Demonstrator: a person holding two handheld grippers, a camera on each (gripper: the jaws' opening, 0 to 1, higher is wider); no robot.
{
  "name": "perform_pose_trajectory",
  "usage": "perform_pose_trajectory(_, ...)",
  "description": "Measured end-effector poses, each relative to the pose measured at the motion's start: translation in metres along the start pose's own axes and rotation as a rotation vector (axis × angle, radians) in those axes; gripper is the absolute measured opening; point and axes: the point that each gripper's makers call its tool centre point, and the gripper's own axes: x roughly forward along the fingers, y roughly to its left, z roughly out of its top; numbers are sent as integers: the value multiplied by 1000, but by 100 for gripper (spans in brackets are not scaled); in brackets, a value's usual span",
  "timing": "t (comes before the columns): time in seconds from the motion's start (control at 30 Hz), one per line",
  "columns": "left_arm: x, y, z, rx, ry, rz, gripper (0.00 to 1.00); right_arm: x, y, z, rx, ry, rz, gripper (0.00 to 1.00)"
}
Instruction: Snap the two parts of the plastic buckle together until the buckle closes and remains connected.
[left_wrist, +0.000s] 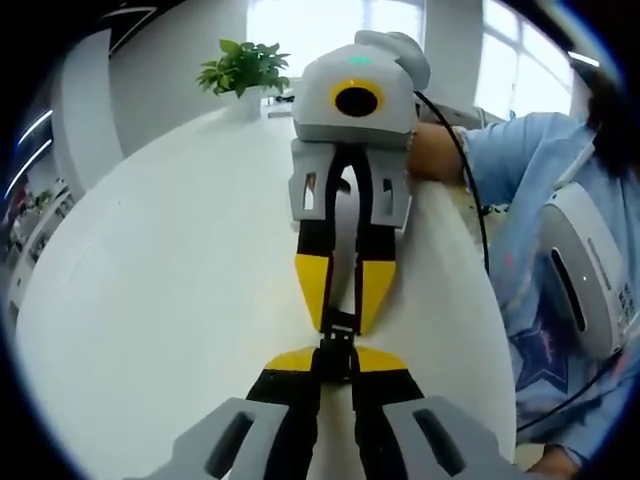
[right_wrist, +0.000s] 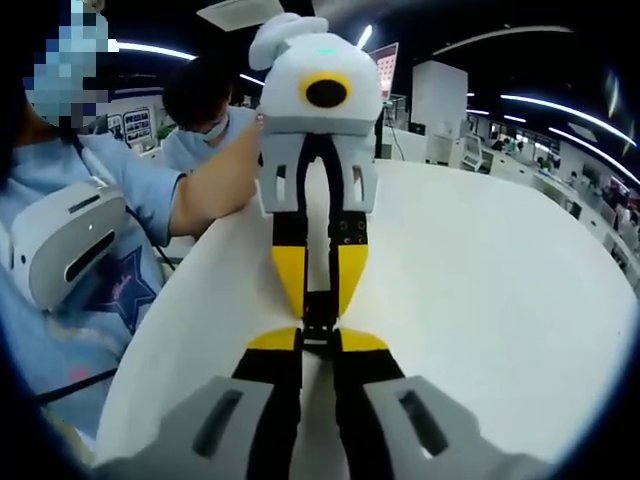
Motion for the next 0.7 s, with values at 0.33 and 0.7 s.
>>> perform_pose_trajectory(0.33,5,-2,1,16,-6,-14,10,7,5,3,-19,20,-2,11)
perform_pose_trajectory(0.7,7,-3,1,20,-19,-20,11,7,5,3,-35,17,-16,13)
